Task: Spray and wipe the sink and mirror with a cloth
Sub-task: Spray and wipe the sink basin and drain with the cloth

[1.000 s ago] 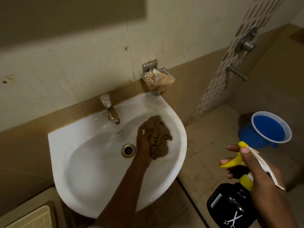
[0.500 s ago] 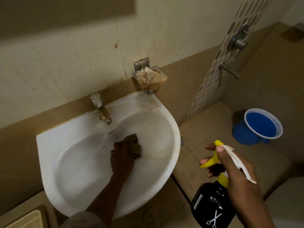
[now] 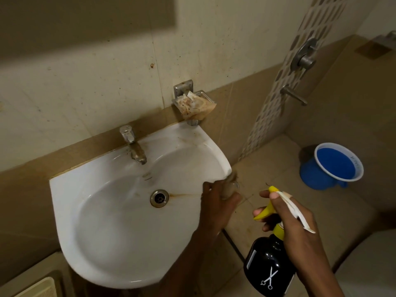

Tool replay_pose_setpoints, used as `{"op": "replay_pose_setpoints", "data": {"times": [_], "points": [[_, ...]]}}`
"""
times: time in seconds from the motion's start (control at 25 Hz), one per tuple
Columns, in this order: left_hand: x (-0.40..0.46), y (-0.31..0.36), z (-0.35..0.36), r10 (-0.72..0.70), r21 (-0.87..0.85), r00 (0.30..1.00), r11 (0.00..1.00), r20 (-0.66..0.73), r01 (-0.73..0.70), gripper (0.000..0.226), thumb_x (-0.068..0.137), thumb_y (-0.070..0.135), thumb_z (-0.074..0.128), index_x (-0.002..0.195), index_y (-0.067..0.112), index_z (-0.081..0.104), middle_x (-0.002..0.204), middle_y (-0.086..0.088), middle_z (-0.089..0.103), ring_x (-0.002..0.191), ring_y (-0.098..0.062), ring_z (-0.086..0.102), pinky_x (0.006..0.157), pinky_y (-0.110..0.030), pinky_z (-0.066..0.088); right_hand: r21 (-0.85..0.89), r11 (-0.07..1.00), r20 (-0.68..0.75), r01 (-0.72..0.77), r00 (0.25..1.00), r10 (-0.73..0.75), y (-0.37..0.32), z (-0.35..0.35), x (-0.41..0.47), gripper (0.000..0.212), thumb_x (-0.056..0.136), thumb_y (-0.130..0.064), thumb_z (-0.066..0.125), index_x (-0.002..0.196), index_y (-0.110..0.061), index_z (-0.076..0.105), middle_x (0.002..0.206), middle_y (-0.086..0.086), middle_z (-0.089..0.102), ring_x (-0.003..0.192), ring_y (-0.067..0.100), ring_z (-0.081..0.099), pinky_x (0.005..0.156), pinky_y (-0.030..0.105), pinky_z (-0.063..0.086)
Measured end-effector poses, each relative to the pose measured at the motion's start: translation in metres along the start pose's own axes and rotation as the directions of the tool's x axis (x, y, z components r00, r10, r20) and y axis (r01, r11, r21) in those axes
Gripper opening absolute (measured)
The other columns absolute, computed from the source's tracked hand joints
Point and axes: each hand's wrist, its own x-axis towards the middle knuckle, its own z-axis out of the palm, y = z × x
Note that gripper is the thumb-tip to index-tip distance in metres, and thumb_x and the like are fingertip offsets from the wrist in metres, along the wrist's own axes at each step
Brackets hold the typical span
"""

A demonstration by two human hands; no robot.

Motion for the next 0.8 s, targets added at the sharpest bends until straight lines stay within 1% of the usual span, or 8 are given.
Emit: {"op": "replay_pose_setpoints", "data": {"times": [0.08, 0.16, 0.28, 0.4, 0.48, 0.6, 0.68, 0.8], "points": [[-0.015, 0.025, 0.008, 0.223, 0.037, 0.971, 0.973, 0.087, -0.227, 0.051, 0.066, 0.048, 0.066, 0.117, 0.04, 0.064, 0.116, 0.008, 0.052, 0.107, -0.015, 0.06, 0.096, -0.035, 0.053, 0.017, 1.0, -0.011, -0.008, 1.0, 0.009, -0.004, 0.0, 0.0, 0.034, 0.103, -0.035, 0.053, 0.097, -0.014, 0.079, 0.074, 0.012, 0.079, 0.067, 0.017, 0.072, 0.067, 0.039, 0.053], [-0.027, 0.039, 0.023, 0.389, 0.049, 0.887, 0.91, 0.248, -0.412, 0.039, 0.075, 0.036, 0.065, 0.112, 0.026, 0.066, 0.108, -0.002, 0.064, 0.101, -0.026, 0.062, 0.09, -0.038, 0.052, 0.031, 0.999, -0.022, -0.017, 1.0, 0.018, -0.008, -0.003, 0.0, 0.041, 0.101, -0.04, 0.053, 0.091, -0.01, 0.079, 0.076, 0.011, 0.08, 0.071, 0.022, 0.074, 0.068, 0.038, 0.053], [-0.033, 0.038, 0.025, 0.405, -0.002, 0.863, 0.906, 0.302, -0.424, 0.034, 0.078, 0.031, 0.065, 0.11, 0.021, 0.065, 0.111, -0.008, 0.061, 0.106, -0.028, 0.061, 0.095, -0.045, 0.051, 0.082, 0.997, -0.021, 0.0, 1.0, 0.002, -0.019, -0.01, 0.003, 0.065, 0.077, -0.071, 0.06, 0.096, -0.011, 0.078, 0.082, 0.006, 0.081, 0.077, 0.036, 0.073, 0.07, 0.044, 0.056], [-0.019, 0.034, -0.006, 0.363, -0.094, 0.932, 0.929, 0.028, -0.359, 0.042, 0.077, 0.019, 0.071, 0.116, 0.032, 0.064, 0.118, 0.014, 0.05, 0.114, -0.016, 0.056, 0.099, -0.037, 0.05, 0.129, 0.991, 0.045, 0.019, 0.999, -0.025, -0.025, -0.01, 0.014, 0.08, 0.059, -0.085, 0.069, 0.1, -0.017, 0.079, 0.084, 0.01, 0.08, 0.078, 0.034, 0.075, 0.073, 0.051, 0.058], [0.007, 0.032, -0.042, 0.277, -0.121, 0.926, 0.941, -0.256, -0.315, 0.041, 0.083, 0.016, 0.066, 0.12, 0.034, 0.066, 0.118, 0.02, 0.05, 0.106, -0.02, 0.059, 0.088, -0.044, 0.056, 0.089, 0.996, 0.172, 0.008, 0.985, -0.023, -0.028, 0.01, 0.023, 0.046, 0.083, -0.063, 0.07, 0.094, -0.019, 0.08, 0.077, 0.012, 0.078, 0.071, 0.027, 0.075, 0.072, 0.046, 0.058], [0.056, 0.007, -0.087, 0.148, -0.161, 0.77, 0.937, -0.621, -0.31, 0.046, 0.085, 0.028, 0.06, 0.131, 0.027, 0.06, 0.122, -0.016, 0.046, 0.083, -0.038, 0.06, 0.056, -0.052, 0.058, -0.041, 0.998, 0.331, 0.046, 0.943, -0.029, -0.032, 0.062, 0.042, 0.031, 0.1, -0.024, 0.062, 0.075, -0.013, 0.077, 0.062, 0.011, 0.073, 0.057, 0.019, 0.067, 0.063, 0.036, 0.053], [0.073, -0.008, -0.093, 0.124, -0.004, 0.671, 0.983, -0.731, -0.186, 0.05, 0.086, 0.024, 0.061, 0.136, 0.018, 0.056, 0.128, -0.008, 0.04, 0.095, -0.032, 0.056, 0.069, -0.052, 0.057, -0.114, 0.991, 0.396, 0.062, 0.918, -0.012, -0.034, 0.095, 0.053, 0.035, 0.099, -0.03, 0.062, 0.072, -0.011, 0.074, 0.058, 0.01, 0.07, 0.054, 0.016, 0.067, 0.057, 0.026, 0.052], [0.083, -0.016, -0.079, 0.186, 0.197, 0.612, 0.979, -0.769, -0.05, 0.045, 0.093, 0.015, 0.059, 0.137, 0.016, 0.057, 0.135, -0.016, 0.044, 0.114, -0.031, 0.047, 0.091, -0.045, 0.044, -0.192, 0.978, 0.403, 0.078, 0.915, 0.006, -0.03, 0.126, 0.072, 0.037, 0.098, -0.038, 0.061, 0.08, -0.01, 0.075, 0.066, 0.01, 0.074, 0.054, 0.007, 0.067, 0.054, 0.012, 0.049]]}}
